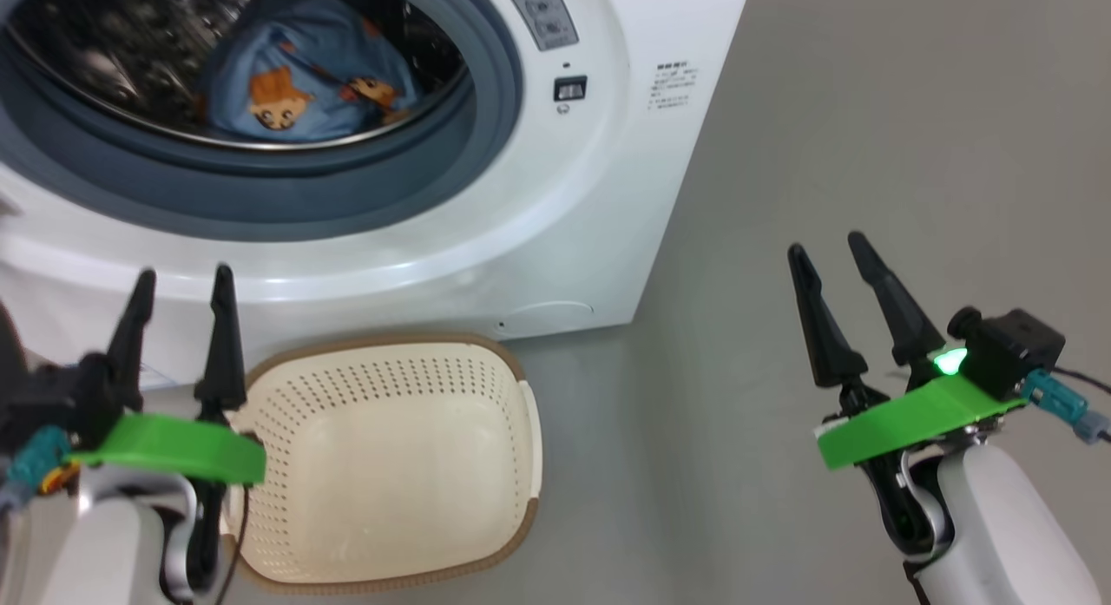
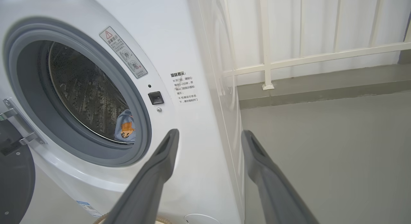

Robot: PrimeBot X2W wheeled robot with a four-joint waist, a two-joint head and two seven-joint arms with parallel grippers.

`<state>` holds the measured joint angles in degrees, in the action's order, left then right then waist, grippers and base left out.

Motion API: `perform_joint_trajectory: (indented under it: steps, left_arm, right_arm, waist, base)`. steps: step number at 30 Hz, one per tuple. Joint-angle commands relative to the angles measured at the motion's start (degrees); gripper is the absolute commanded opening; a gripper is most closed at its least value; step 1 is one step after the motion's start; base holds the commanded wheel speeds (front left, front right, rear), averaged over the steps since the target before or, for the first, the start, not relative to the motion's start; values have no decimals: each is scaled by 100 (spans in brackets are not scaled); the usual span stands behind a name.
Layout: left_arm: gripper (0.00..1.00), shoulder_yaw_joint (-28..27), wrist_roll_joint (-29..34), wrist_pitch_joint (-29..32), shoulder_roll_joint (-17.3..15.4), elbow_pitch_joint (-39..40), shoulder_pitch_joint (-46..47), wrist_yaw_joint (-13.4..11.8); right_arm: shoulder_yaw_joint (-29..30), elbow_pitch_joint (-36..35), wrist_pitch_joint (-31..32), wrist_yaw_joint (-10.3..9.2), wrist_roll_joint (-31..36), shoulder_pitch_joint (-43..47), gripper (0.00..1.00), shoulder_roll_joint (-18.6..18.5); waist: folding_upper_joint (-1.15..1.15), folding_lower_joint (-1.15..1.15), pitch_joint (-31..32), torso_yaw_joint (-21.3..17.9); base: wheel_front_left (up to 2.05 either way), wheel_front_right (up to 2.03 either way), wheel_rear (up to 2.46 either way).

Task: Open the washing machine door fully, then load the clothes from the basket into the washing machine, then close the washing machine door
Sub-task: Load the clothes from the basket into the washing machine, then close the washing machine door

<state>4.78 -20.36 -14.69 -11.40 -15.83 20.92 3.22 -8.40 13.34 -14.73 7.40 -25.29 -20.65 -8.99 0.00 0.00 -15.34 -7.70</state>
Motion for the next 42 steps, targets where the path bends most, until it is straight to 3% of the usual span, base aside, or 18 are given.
perform_joint_trajectory:
  steps: [1,20,42]
  left_arm:
    - [100,-237,-79,-30,-122,256,-147,-68]
    - [100,-297,-148,-30,82,1076,-1548,-257]
    - [100,-311,-190,-30,104,1114,-1567,-140]
  right_arm:
    - [-121,-102,-27,9,-34,169,100,-43]
    - [-200,-1,-27,9,-126,542,100,-264]
    - [-179,3,-27,9,-128,501,100,-270]
  waist:
    - [0,0,200,122]
    - [0,0,847,390]
    - [0,0,817,400]
  base:
    - [0,0,0]
    - [0,0,0]
    - [0,0,0]
